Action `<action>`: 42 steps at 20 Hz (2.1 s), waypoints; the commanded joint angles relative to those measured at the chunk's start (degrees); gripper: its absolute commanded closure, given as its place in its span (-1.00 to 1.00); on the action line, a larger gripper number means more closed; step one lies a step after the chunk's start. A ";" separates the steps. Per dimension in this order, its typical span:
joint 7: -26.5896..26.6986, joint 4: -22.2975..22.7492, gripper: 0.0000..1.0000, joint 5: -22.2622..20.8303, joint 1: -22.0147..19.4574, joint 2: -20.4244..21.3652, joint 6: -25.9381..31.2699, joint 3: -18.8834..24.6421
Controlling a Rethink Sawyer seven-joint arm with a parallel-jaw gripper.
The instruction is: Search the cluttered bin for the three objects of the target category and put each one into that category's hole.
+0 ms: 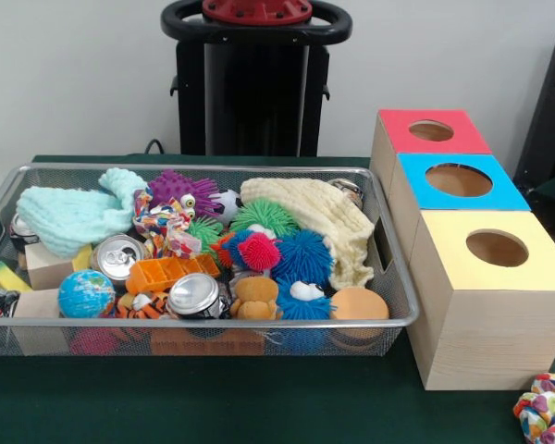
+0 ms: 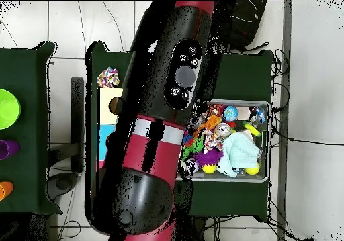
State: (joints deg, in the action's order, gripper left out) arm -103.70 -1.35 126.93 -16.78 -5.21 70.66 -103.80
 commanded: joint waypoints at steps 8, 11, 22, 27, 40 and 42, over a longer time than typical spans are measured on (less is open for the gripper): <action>16.39 -1.75 -1.00 4.97 -0.79 -4.33 -7.96 -15.17; 6.03 -1.22 -1.00 6.38 0.07 -4.27 0.27 -17.98; 1.41 -0.83 -1.00 12.30 0.00 -4.66 -1.28 -26.39; 2.71 -1.15 -1.00 15.65 -0.63 -5.38 -2.44 -28.65; 1.58 -1.15 -1.00 18.27 -1.09 -6.99 -3.41 -30.28; -1.10 -0.88 -1.00 17.25 -0.52 -7.50 -2.93 -29.58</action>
State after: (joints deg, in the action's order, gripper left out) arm -98.83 -1.46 145.82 -15.83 -9.56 63.41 -127.60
